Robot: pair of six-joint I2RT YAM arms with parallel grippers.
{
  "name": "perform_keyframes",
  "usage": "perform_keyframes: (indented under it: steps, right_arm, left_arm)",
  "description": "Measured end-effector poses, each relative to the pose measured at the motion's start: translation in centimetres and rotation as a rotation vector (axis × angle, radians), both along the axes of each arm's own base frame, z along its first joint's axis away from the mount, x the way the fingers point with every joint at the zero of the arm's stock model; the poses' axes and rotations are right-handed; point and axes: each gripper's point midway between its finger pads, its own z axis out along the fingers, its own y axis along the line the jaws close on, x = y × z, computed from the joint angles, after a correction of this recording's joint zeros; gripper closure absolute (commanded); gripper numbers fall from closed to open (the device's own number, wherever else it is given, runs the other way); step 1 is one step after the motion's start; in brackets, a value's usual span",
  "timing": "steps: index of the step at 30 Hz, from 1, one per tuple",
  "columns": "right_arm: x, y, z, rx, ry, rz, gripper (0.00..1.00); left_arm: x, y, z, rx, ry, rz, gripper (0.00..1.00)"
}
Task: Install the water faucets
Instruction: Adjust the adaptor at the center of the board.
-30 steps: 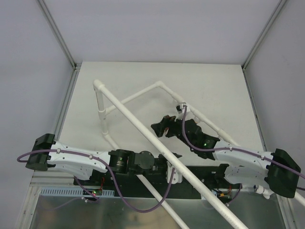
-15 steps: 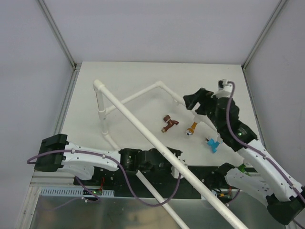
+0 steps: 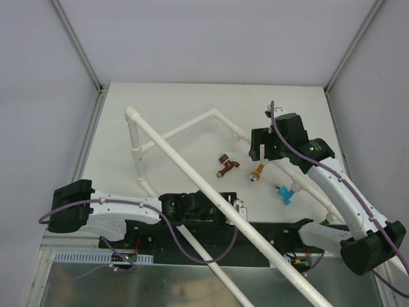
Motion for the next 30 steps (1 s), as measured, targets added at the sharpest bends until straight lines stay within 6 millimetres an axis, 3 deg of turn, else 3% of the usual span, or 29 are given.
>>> perform_keyframes:
  steps: [5,12,14,20,22,23,24,26,30]
  right_arm:
    - [0.9,-0.6,-2.1,-0.123,0.021,0.077,0.1]
    - [3.5,-0.5,-4.5,-0.263,0.038,0.195,0.13]
    - [4.2,-0.4,-5.3,-0.298,0.042,0.235,0.18]
    - [7.4,0.1,-7.5,-0.408,0.075,0.338,0.5]
    - [8.4,0.3,-8.6,-0.435,0.095,0.372,0.7]
    - [8.6,0.7,-9.2,-0.434,0.118,0.397,0.92]
    - [8.9,1.0,-9.6,-0.454,0.129,0.431,0.98]
    - [9.8,1.5,-9.5,-0.483,0.123,0.518,1.0]
    - [12.7,3.7,-9.5,-0.482,0.121,0.516,1.0]
  left_arm:
    - [-0.6,2.4,-0.2,-0.02,0.057,0.025,0.45]
    - [-0.6,3.6,0.3,-0.045,0.083,0.057,0.45]
    - [-0.5,3.9,0.0,-0.039,0.089,0.067,0.45]
    - [-0.3,4.6,-0.9,-0.019,0.089,0.093,0.45]
    - [-0.2,4.7,-1.1,-0.016,0.089,0.096,0.45]
    - [-0.2,4.7,-1.1,-0.015,0.088,0.097,0.45]
    - [-0.1,4.8,-1.0,-0.016,0.086,0.101,0.44]
    - [0.0,4.8,-1.1,-0.015,0.083,0.109,0.44]
    - [0.4,5.6,-1.8,-0.001,0.072,0.135,0.44]
